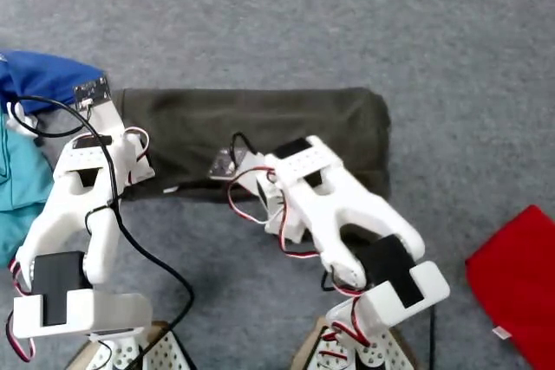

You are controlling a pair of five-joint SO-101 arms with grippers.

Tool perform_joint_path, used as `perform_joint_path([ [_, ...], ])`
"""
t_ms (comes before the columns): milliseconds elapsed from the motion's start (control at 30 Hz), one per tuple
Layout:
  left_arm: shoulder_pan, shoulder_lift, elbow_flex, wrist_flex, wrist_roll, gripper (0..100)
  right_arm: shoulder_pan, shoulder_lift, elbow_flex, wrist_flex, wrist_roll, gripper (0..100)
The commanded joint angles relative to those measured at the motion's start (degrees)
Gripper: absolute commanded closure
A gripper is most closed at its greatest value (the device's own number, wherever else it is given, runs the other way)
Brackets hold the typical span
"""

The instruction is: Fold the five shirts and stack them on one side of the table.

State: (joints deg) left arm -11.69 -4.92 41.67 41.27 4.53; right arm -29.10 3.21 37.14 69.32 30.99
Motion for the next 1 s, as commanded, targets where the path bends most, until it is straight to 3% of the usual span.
perform_joint_path([
  [0, -0.26, -1.98, -0.26, -0.70, 0.09, 98, 1.36, -7.34, -4.35, 6.33, -0.26, 99.4],
  [300, -0.44, -1.98, 0.00, -0.44, 0.09, 98, 2.15, -31.16, 0.84, 15.82, 3.87, 95.5],
  [500, -0.44, -1.98, 0.09, -0.35, 0.09, 98, 7.25, -33.19, 14.02, 7.74, 10.37, 81.5],
  [667, -0.35, -1.98, 0.09, -0.53, 0.00, 98, 9.71, -33.19, 21.93, -0.09, 15.91, 81.0],
  [967, 0.00, -1.98, -0.09, -0.70, 0.00, 98, 10.33, -33.27, 24.04, -6.15, 16.97, 79.1],
])
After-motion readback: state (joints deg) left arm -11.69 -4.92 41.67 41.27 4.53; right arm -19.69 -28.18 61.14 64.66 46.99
